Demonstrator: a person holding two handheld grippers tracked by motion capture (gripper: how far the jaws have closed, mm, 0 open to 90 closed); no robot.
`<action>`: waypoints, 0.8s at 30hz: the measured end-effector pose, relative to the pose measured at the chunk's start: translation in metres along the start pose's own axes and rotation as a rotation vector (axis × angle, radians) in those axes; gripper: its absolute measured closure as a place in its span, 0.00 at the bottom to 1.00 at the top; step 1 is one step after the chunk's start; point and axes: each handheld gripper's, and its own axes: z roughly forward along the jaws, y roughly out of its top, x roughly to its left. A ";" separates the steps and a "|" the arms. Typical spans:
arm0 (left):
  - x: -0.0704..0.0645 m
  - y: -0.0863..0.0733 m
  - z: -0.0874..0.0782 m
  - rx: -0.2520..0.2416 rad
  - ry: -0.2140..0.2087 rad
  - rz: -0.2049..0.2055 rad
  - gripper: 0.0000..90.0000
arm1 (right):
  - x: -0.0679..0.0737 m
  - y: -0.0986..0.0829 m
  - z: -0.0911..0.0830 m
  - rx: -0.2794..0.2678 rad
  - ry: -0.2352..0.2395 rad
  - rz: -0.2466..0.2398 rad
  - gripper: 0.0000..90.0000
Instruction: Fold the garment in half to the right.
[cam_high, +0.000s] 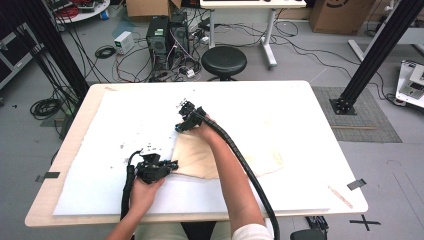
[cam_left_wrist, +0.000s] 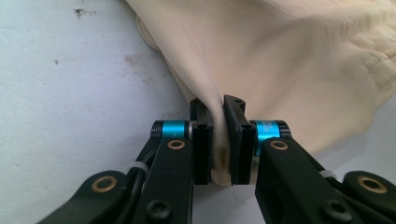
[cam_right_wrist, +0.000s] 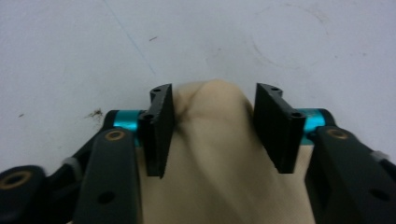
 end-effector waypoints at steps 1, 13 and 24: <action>0.000 0.000 0.000 -0.002 0.000 -0.002 0.91 | 0.000 0.000 0.000 0.002 0.007 -0.011 0.69; 0.002 0.008 -0.017 -0.029 -0.070 -0.026 0.92 | 0.011 0.002 -0.016 -0.071 0.038 -0.083 0.94; -0.025 0.038 -0.013 -0.084 -0.231 0.011 0.92 | -0.012 -0.022 -0.080 -0.196 0.036 -0.034 0.94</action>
